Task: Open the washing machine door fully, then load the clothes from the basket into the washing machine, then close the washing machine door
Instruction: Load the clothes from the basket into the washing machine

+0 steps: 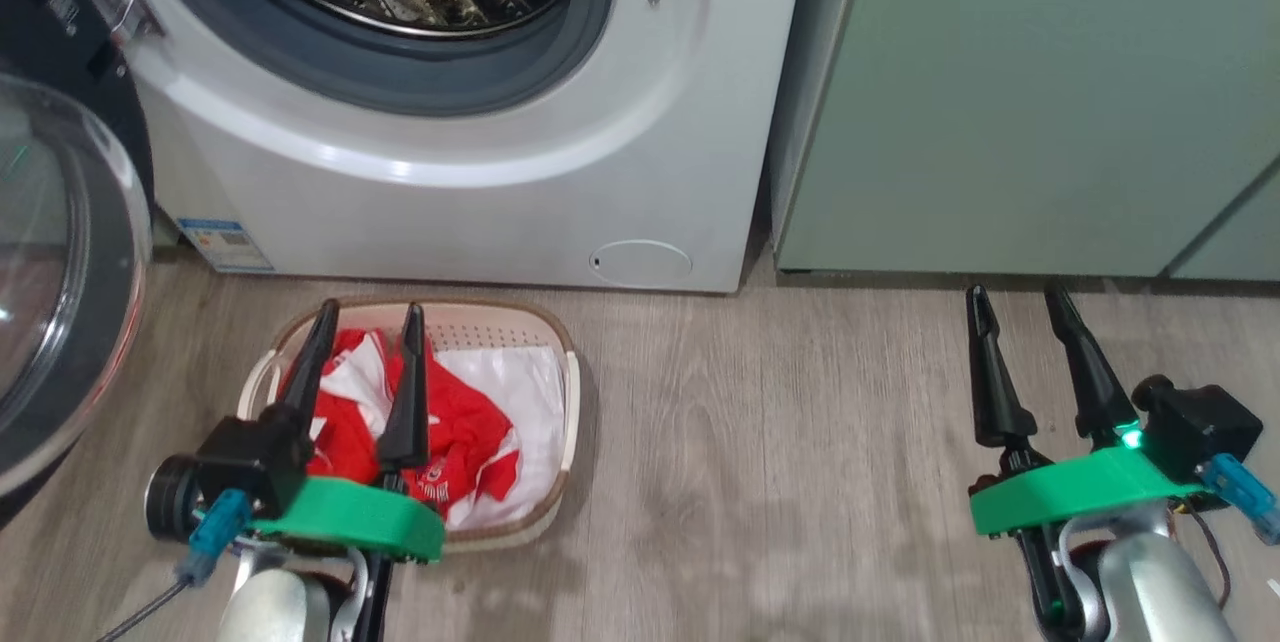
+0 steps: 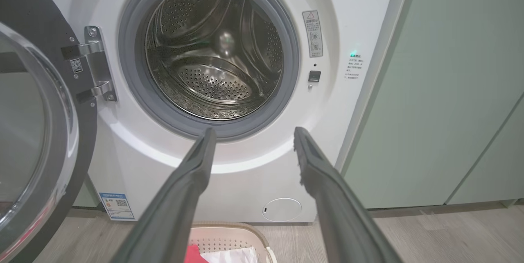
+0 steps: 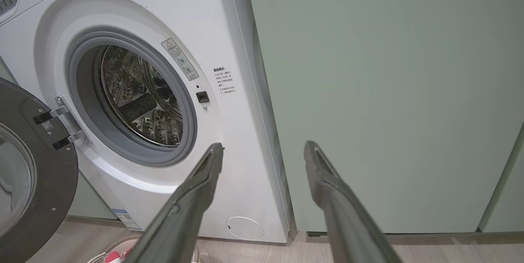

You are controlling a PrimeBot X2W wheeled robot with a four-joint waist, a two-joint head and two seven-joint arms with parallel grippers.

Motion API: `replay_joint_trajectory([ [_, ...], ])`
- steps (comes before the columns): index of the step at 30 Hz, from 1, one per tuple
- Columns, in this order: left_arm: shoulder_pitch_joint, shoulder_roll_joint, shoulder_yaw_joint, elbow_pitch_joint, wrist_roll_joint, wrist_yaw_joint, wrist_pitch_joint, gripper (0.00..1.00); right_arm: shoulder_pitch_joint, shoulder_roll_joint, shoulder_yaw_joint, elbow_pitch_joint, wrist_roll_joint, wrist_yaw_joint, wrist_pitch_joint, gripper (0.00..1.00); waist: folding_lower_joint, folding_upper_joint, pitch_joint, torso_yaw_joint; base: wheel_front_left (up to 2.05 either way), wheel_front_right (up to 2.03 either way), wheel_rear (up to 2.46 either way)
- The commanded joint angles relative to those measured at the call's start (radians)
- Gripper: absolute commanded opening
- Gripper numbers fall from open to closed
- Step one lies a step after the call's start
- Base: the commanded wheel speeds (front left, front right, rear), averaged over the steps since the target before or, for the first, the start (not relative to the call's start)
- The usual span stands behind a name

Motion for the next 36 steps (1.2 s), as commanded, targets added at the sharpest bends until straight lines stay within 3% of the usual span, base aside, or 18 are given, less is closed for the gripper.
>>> replay_joint_trajectory([
  [1, -0.025, 0.001, 0.026, -0.035, 0.002, 0.004, -0.005, 1.00, -0.016, -0.001, 0.028, -0.029, -0.006, 0.000, -0.009, 1.00, 0.0000, 0.0000, -0.001, 0.001, 1.15, -1.15, 0.00],
  [30, -0.016, 0.001, 0.020, -0.010, 0.008, 0.003, -0.005, 1.00, -0.018, -0.001, 0.032, -0.030, -0.004, 0.000, -0.009, 1.00, 0.0000, 0.0000, 0.005, 0.009, 0.13, -0.13, 0.00],
  [36, -0.018, 0.001, 0.017, 0.073, 0.034, 0.032, -0.005, 1.00, -0.024, -0.001, 0.037, -0.033, -0.004, 0.000, -0.009, 1.00, 0.0000, 0.0000, 0.039, 0.003, 0.00, 0.00, 0.00],
])
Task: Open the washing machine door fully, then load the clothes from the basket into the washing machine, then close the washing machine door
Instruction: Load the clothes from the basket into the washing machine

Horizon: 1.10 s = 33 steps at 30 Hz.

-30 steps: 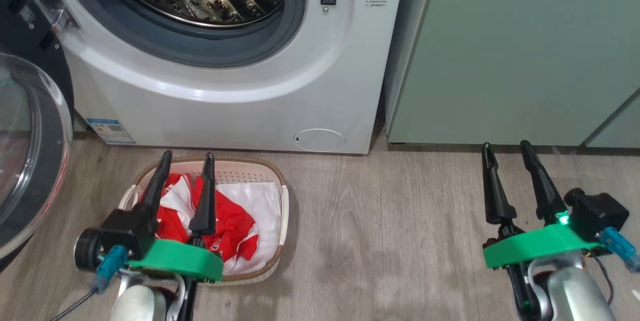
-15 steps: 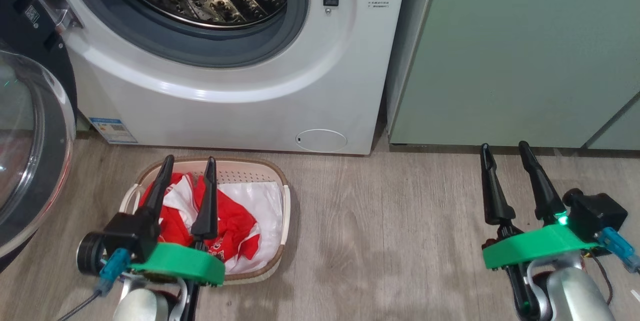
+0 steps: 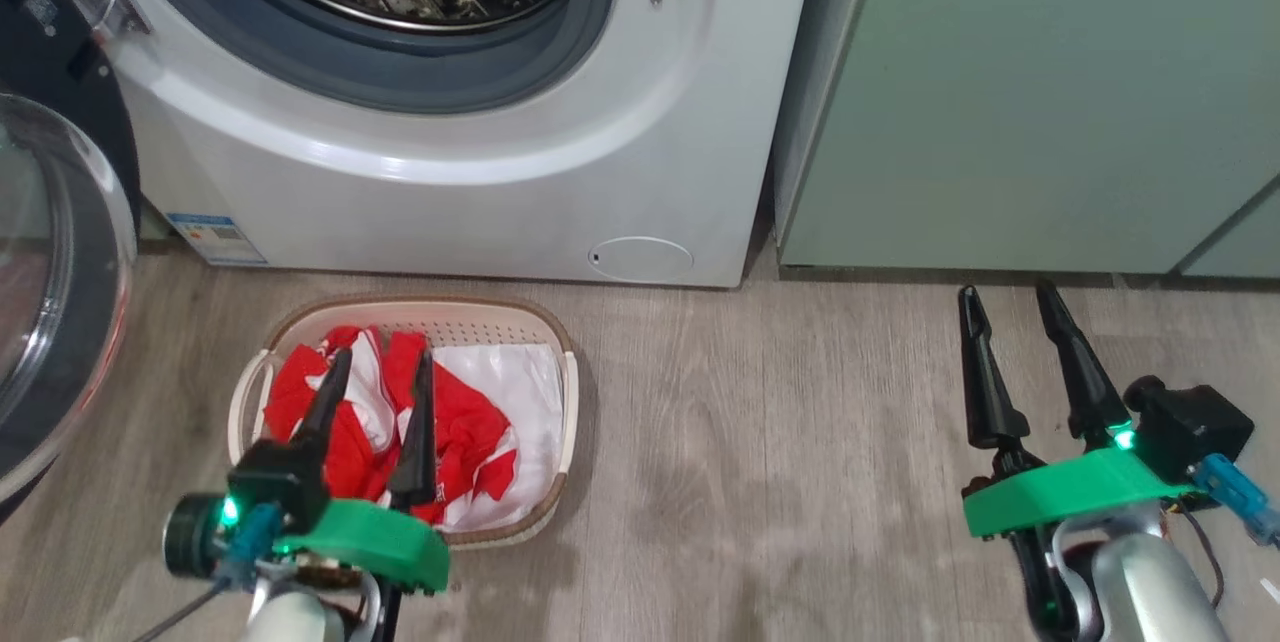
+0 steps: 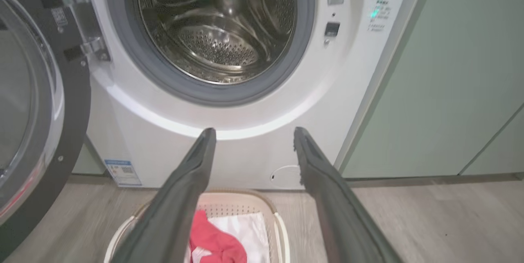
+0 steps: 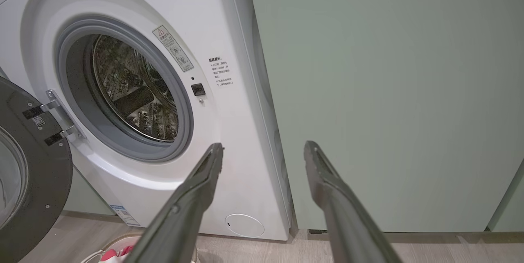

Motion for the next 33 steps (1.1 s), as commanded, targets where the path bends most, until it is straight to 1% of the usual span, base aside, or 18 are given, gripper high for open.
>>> replay_joint_trajectory([
  [1, -0.032, 0.002, 0.028, 0.002, 0.013, 0.013, -0.005, 1.00, -0.026, -0.002, 0.029, -0.035, -0.002, 0.000, -0.009, 1.00, 0.0000, 0.0000, 0.018, -0.006, 0.00, 0.00, 0.00],
  [6, -0.061, 0.002, 0.024, 0.133, 0.014, 0.031, -0.005, 1.00, -0.044, -0.002, 0.032, -0.042, -0.005, 0.000, -0.009, 1.00, 0.0000, 0.0000, 0.081, -0.029, 0.00, 0.00, 0.00],
  [12, -0.154, 0.007, 0.024, 0.329, 0.014, 0.026, -0.005, 1.00, -0.079, -0.002, 0.039, -0.059, 0.004, 0.000, -0.009, 1.00, 0.0000, 0.0000, 0.210, -0.074, 0.00, 0.00, 0.00],
  [16, -0.253, 0.037, 0.020, 0.503, 0.033, 0.021, -0.005, 1.00, -0.105, -0.002, 0.058, -0.069, 0.008, 0.000, -0.009, 1.00, 0.0000, 0.0000, 0.306, -0.106, 0.00, 0.00, 0.00],
  [17, -0.253, 0.037, 0.020, 0.503, 0.033, 0.021, -0.005, 1.00, -0.105, -0.002, 0.058, -0.069, 0.008, 0.000, -0.009, 1.00, 0.0000, 0.0000, 0.306, -0.106, 0.00, 0.00, 0.00],
  [20, -0.341, 0.059, 0.017, 0.624, 0.042, 0.016, -0.004, 1.00, -0.122, -0.002, 0.065, -0.077, 0.002, 0.000, -0.009, 1.00, 0.0000, 0.0000, 0.379, -0.127, 0.00, 0.00, 0.00],
  [25, -0.478, 0.105, -0.004, 0.818, 0.067, 0.004, 0.016, 1.00, -0.146, -0.002, 0.072, -0.089, 0.001, 0.000, -0.009, 1.00, 0.0000, 0.0000, 0.470, -0.154, 0.00, 0.00, 0.00],
  [30, -0.572, 0.135, -0.025, 0.943, 0.088, 0.007, 0.011, 1.00, -0.162, -0.002, 0.085, -0.091, 0.008, 0.000, -0.009, 1.00, 0.0000, 0.0000, 0.512, -0.179, 0.00, 0.00, 0.00],
  [33, -0.595, 0.136, -0.028, 0.983, 0.086, 0.009, 0.003, 1.00, -0.165, -0.002, 0.087, -0.087, 0.020, 0.000, -0.009, 1.00, 0.0000, 0.0000, 0.508, -0.189, 0.00, 0.00, 0.00],
])
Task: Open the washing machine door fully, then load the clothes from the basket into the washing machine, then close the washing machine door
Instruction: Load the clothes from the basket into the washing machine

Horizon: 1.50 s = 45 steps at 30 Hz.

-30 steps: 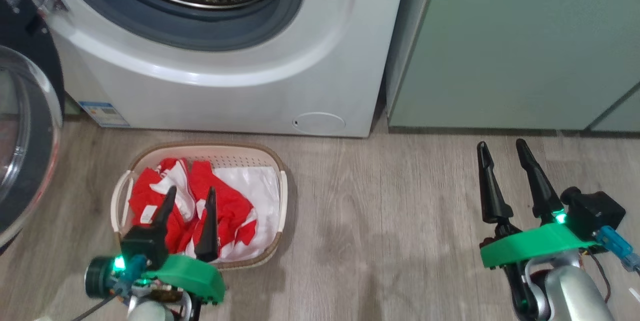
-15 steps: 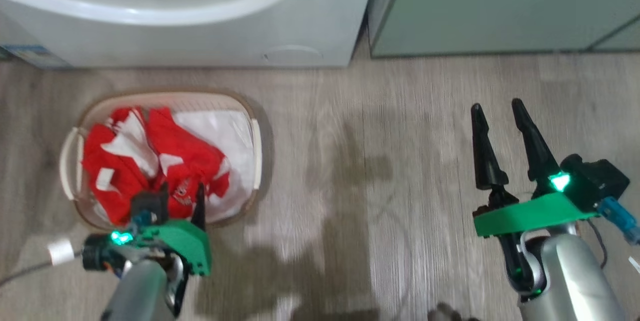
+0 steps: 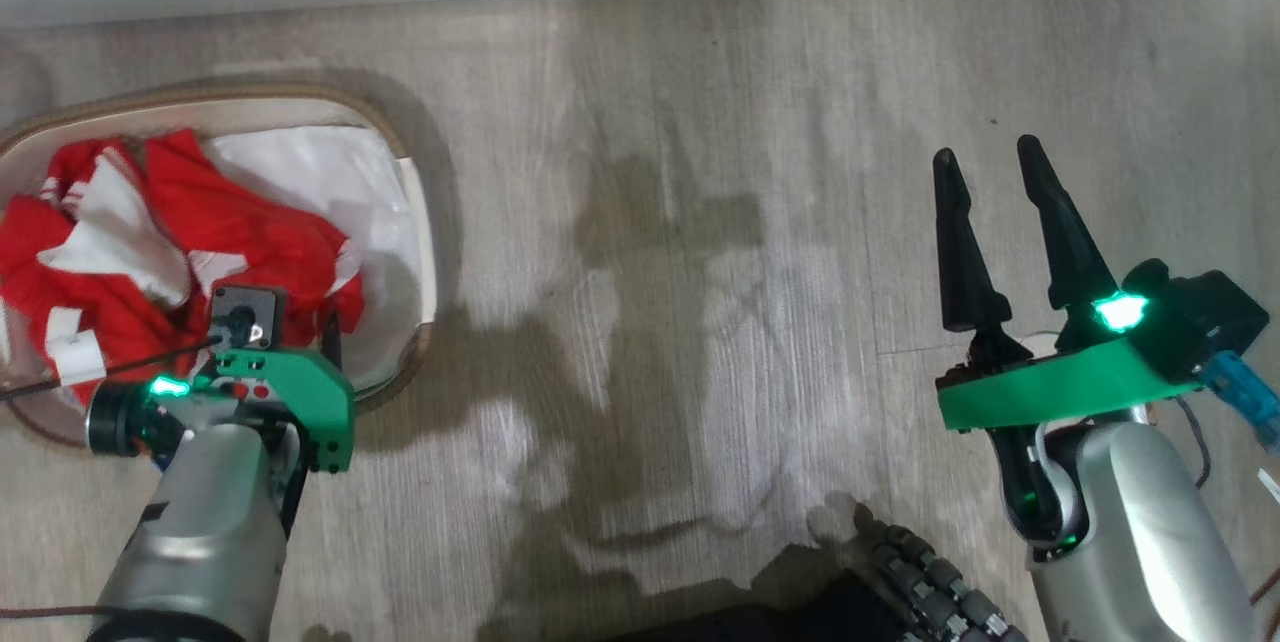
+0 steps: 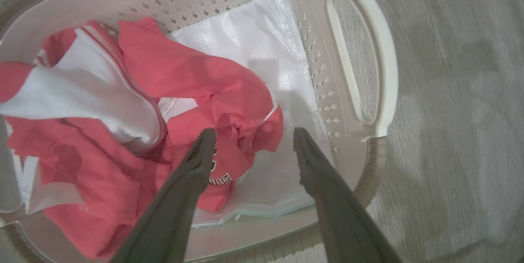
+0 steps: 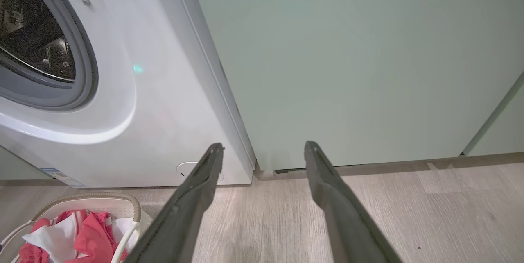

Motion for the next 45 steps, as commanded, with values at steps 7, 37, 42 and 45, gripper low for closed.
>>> replay_joint_trajectory([
  [7, 0.007, 0.022, 0.015, 0.014, -0.005, 0.013, -0.021, 1.00, 0.005, -0.002, 0.029, -0.018, 0.014, 0.000, -0.009, 1.00, -0.0002, 0.0000, -0.026, -0.008, 0.00, 0.00, 0.00],
  [37, -0.251, 0.140, -0.094, 0.144, 0.079, 0.065, 0.083, 1.00, -0.032, -0.002, 0.066, -0.051, 0.044, 0.000, -0.009, 1.00, -0.0002, 0.0000, 0.223, -0.077, 0.00, 0.00, 0.00],
  [42, -0.283, 0.173, -0.091, 0.155, 0.069, 0.071, 0.133, 1.00, -0.035, -0.002, 0.076, -0.058, 0.061, 0.000, -0.009, 1.00, -0.0002, 0.0000, 0.261, -0.101, 0.00, 0.00, 0.00],
  [45, -0.294, 0.188, -0.096, 0.159, 0.067, 0.070, 0.158, 1.00, -0.036, -0.002, 0.079, -0.061, 0.070, 0.000, -0.009, 1.00, -0.0002, 0.0000, 0.279, -0.111, 0.00, 0.00, 0.00],
])
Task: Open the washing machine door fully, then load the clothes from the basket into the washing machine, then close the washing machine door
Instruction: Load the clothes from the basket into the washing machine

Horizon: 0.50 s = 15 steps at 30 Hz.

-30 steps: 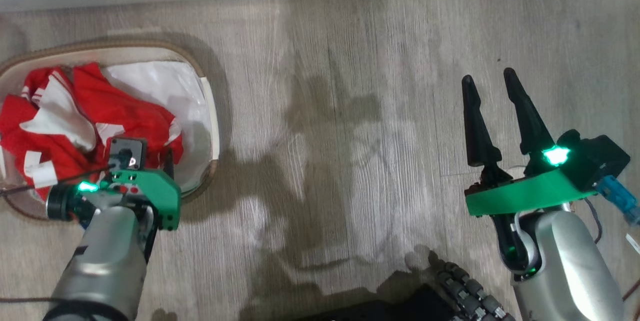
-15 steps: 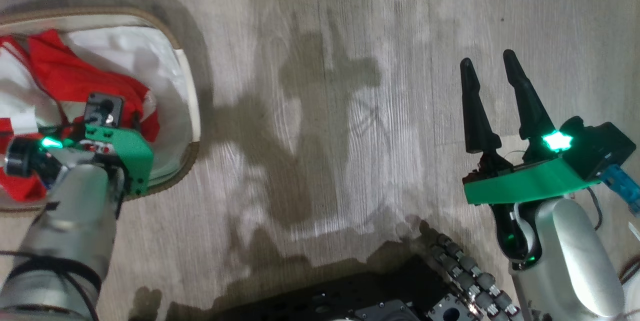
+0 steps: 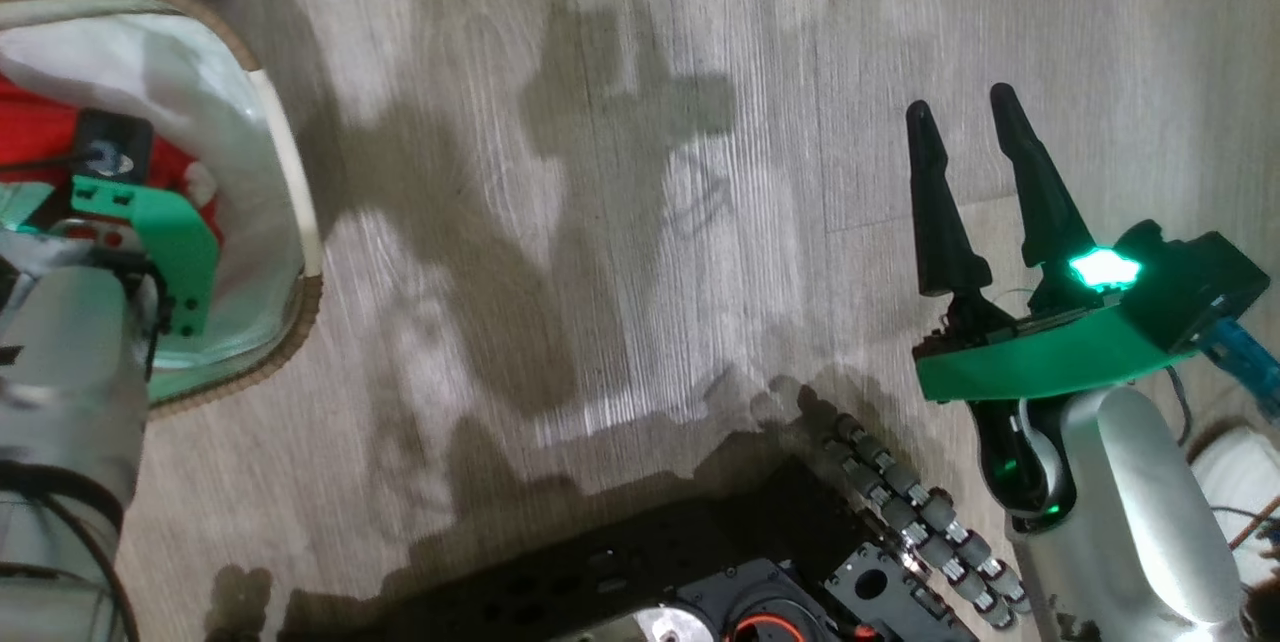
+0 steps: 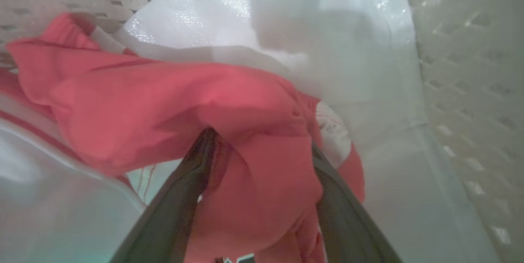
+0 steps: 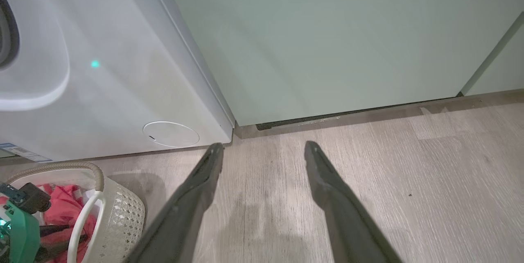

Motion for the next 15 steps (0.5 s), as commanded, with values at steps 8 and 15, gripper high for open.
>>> replay_joint_trajectory([
  [8, 0.014, 0.060, 0.017, 0.006, -0.035, -0.009, 0.054, 0.00, 0.014, -0.002, 0.024, -0.028, 0.016, 0.000, -0.009, 1.00, -0.0001, 0.0000, 0.028, -0.017, 0.00, 0.00, 0.00],
  [15, 0.036, 0.036, 0.010, 0.008, -0.051, -0.012, 0.032, 0.00, 0.005, -0.002, 0.013, -0.021, 0.007, 0.000, -0.009, 1.00, -0.0001, 0.0000, -0.017, 0.002, 0.00, 0.00, 0.00],
])
